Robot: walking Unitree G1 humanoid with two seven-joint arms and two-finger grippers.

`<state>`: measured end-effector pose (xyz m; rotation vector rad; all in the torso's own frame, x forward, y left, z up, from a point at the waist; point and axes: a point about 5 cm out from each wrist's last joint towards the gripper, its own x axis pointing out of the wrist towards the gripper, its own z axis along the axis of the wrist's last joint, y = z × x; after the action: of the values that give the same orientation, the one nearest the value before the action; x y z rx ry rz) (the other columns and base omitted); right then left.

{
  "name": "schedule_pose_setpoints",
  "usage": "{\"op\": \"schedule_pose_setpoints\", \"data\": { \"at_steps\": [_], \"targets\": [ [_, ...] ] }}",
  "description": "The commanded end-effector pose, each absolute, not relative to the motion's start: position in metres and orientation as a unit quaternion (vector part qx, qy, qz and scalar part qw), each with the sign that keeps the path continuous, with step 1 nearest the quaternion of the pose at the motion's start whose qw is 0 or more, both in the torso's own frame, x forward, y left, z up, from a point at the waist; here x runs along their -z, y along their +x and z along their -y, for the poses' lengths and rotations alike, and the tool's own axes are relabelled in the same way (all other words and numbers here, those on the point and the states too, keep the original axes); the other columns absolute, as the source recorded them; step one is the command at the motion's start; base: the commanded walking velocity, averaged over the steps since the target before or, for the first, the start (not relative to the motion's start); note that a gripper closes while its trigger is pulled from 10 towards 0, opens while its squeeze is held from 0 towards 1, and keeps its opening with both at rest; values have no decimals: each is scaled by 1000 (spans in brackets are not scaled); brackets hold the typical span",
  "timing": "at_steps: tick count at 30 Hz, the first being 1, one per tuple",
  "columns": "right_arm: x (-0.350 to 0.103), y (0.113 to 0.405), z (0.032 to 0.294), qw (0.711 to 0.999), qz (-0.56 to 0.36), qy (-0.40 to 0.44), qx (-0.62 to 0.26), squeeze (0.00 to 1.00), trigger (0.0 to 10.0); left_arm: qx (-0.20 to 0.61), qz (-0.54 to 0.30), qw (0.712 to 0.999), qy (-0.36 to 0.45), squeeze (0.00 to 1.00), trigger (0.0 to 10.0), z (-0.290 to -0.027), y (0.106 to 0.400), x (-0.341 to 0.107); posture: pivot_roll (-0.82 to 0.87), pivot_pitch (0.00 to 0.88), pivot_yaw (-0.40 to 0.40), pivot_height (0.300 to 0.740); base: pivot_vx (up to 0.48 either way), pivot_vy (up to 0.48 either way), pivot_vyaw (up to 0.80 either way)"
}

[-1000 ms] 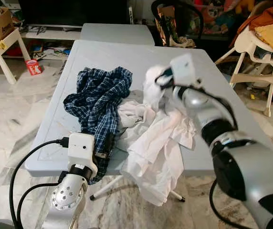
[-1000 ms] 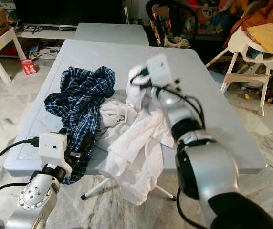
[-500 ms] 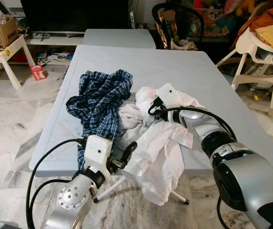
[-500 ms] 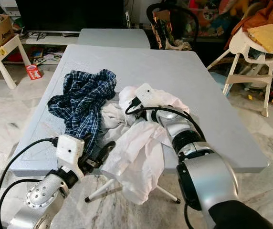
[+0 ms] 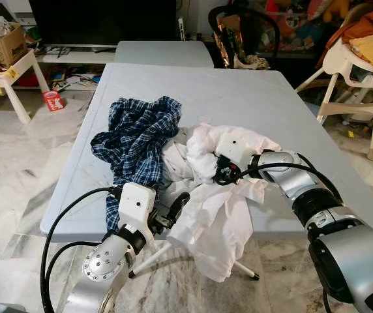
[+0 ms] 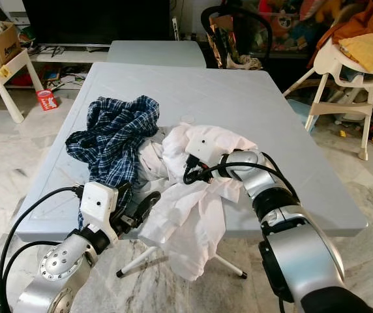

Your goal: Hang hanger

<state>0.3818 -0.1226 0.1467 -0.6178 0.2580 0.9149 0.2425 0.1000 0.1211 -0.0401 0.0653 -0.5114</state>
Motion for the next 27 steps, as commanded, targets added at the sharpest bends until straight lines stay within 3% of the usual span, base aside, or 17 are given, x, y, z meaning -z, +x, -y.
{"op": "schedule_pose_setpoints", "data": {
  "at_steps": [1, 6, 12, 18, 23, 27],
  "targets": [
    [-158, 387, 124, 864, -100, -271, -412, 1000, 10000, 251, -30, 967, -19, 0, 10000, -99, 244, -121, 74, 0, -47, 740, 0, 0, 0],
    [-174, 392, 136, 887, -70, -266, -372, 1000, 10000, 242, -30, 970, -19, 0, 10000, -102, 246, -120, 72, 0, -50, 740, 0, 0, 0],
    [-167, 382, 150, 868, -76, -282, -402, 1000, 10000, 243, -37, 969, -18, 0, 10000, -100, 244, -116, 65, 0, -49, 740, 0, 0, 0],
    [-148, 359, 174, 819, -116, -321, -461, 1000, 10000, 243, -37, 969, -19, 0, 10000, -99, 246, -116, 47, 0, -43, 740, 0, 0, 0],
    [-152, 344, 175, 816, -99, -278, -497, 1000, 10000, 227, -32, 973, -18, 0, 10000, -102, 248, -116, 37, 0, -40, 740, 0, 0, 0],
    [-159, 339, 166, 834, -68, -233, -495, 1000, 10000, 171, -32, 985, 5, 0, 10000, -113, 253, -110, 31, 0, -37, 740, 0, 0, 0]
  ]
}}
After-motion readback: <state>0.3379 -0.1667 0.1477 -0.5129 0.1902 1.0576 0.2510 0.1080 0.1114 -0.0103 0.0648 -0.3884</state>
